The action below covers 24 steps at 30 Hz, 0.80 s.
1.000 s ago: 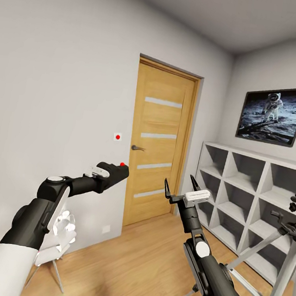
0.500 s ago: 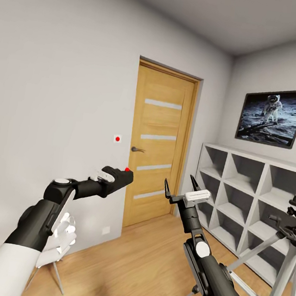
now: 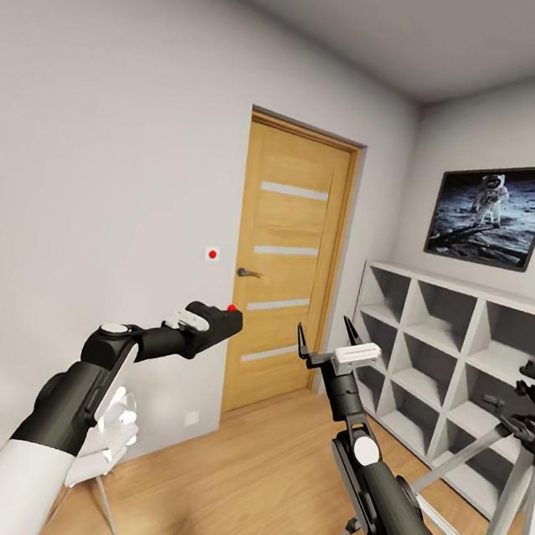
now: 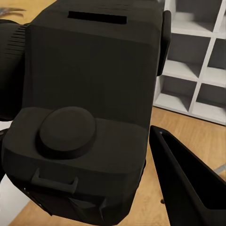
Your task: Attach the digital camera to the camera tripod in the bedroom.
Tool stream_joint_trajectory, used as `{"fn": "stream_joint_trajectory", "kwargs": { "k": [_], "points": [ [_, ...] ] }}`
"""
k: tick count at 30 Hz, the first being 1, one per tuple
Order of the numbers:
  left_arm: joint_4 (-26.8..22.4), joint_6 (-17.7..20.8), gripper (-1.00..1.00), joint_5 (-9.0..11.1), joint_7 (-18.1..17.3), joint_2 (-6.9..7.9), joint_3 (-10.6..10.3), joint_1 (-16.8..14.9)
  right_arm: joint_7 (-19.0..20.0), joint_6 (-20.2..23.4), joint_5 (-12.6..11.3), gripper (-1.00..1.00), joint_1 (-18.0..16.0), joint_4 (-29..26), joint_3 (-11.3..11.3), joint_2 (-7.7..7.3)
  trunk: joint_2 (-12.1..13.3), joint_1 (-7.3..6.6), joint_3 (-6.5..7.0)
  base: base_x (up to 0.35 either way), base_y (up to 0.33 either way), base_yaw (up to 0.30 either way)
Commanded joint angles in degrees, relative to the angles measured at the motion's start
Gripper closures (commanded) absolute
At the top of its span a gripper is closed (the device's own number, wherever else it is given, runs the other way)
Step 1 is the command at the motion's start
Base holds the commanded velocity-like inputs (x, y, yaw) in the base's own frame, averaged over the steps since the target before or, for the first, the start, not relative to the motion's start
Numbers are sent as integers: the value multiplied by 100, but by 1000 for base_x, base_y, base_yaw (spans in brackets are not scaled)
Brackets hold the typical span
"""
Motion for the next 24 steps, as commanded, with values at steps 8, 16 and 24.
{"fn": "stream_joint_trajectory", "kwargs": {
  "k": [8, 16, 24],
  "points": [
    [2, 7, 100, -59, -61, -4, -6, -6, -35, -8, 46, -100, -5, 1, 7, -4, 315, -175, 134, 0, 0, 0],
    [19, 7, 100, -59, -59, -7, -5, -6, -36, -8, 46, -100, -5, 1, 7, -4, 636, -351, 278, 0, 0, 0],
    [20, 7, 100, -59, -59, -2, 1, -6, -39, 221, 43, -100, -5, 83, -33, -4, 957, -527, 422, 0, 0, 0]
  ]
}}
